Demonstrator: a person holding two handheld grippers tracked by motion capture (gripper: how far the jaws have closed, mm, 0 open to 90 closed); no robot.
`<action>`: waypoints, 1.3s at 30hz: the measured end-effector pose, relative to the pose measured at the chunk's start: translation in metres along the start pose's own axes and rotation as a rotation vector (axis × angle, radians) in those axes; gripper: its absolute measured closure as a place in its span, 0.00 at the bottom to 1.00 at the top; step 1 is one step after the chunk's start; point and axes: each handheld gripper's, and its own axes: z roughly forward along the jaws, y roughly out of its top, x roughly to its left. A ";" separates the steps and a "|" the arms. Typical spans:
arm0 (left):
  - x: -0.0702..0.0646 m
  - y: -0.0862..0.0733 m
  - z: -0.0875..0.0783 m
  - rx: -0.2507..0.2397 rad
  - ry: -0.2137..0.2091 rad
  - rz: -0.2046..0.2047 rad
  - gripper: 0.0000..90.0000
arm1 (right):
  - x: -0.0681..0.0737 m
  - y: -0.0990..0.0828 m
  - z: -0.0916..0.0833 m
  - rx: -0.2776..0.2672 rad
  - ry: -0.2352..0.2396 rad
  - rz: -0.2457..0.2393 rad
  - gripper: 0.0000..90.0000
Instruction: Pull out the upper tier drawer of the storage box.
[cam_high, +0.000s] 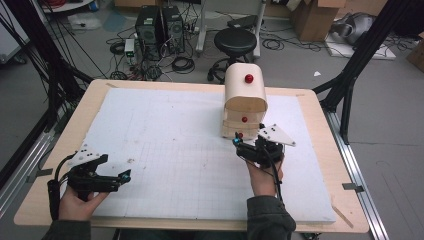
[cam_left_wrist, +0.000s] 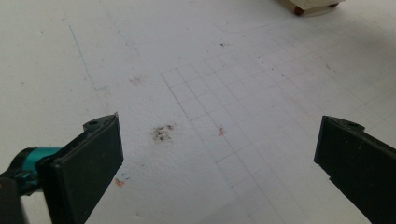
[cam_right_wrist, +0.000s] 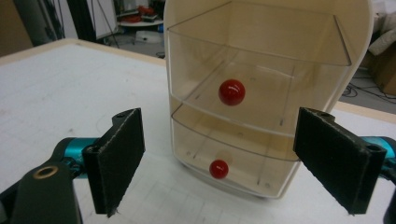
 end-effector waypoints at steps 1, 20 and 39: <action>0.000 0.000 0.000 -0.001 0.002 -0.002 0.02 | 0.001 0.001 0.002 -0.002 -0.007 0.004 0.18; 0.001 0.001 -0.002 -0.012 -0.001 -0.004 0.02 | 0.014 0.005 0.026 0.004 -0.172 0.008 0.65; 0.002 0.001 -0.001 -0.008 0.001 -0.003 0.02 | 0.011 0.003 0.033 0.014 -0.160 0.039 0.77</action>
